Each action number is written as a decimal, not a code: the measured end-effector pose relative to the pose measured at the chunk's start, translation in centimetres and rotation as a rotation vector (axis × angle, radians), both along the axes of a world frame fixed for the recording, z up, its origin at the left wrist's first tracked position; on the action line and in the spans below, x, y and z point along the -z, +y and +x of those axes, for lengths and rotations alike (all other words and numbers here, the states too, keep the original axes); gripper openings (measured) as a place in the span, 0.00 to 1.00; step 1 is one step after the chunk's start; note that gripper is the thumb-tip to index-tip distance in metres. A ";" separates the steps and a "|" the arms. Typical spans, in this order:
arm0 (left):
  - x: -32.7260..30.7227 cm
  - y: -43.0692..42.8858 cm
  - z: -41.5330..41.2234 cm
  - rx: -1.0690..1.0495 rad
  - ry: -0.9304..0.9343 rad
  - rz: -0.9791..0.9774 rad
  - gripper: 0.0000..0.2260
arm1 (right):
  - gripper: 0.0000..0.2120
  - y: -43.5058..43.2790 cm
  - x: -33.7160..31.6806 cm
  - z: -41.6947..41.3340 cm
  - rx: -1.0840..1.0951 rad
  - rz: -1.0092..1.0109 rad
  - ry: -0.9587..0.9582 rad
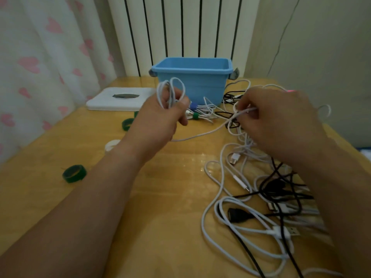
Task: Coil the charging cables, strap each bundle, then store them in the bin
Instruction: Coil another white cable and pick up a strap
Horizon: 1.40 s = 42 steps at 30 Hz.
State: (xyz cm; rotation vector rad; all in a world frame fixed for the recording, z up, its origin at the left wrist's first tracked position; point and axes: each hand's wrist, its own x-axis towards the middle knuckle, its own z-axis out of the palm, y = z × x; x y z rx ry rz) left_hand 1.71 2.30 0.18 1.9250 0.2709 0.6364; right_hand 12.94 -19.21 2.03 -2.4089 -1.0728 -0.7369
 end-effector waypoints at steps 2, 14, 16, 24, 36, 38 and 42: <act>0.3 -1.1 0.0 0.090 0.062 0.037 0.04 | 0.04 -0.2 0.0 0.8 -0.033 0.145 0.164; 1.7 -3.6 1.0 0.183 0.106 0.312 0.13 | 0.03 1.0 0.1 -0.4 -0.329 0.589 0.568; 1.6 -3.8 0.8 0.182 0.076 0.209 0.16 | 0.06 1.0 0.2 -0.4 -0.314 0.562 0.566; 0.6 -2.8 0.8 0.136 -0.081 -0.516 0.15 | 0.07 2.2 1.5 -1.2 -0.280 0.311 0.499; 0.5 -3.5 1.4 0.069 -0.244 -0.938 0.15 | 0.09 3.3 2.7 -2.8 -0.277 0.031 0.343; 0.0 -2.1 1.2 0.036 -0.297 -0.993 0.15 | 0.10 2.3 2.3 -1.9 -0.169 -0.116 0.263; 0.1 -0.3 0.7 0.027 -0.189 -0.782 0.16 | 0.08 0.7 1.4 0.0 -0.012 -0.046 0.121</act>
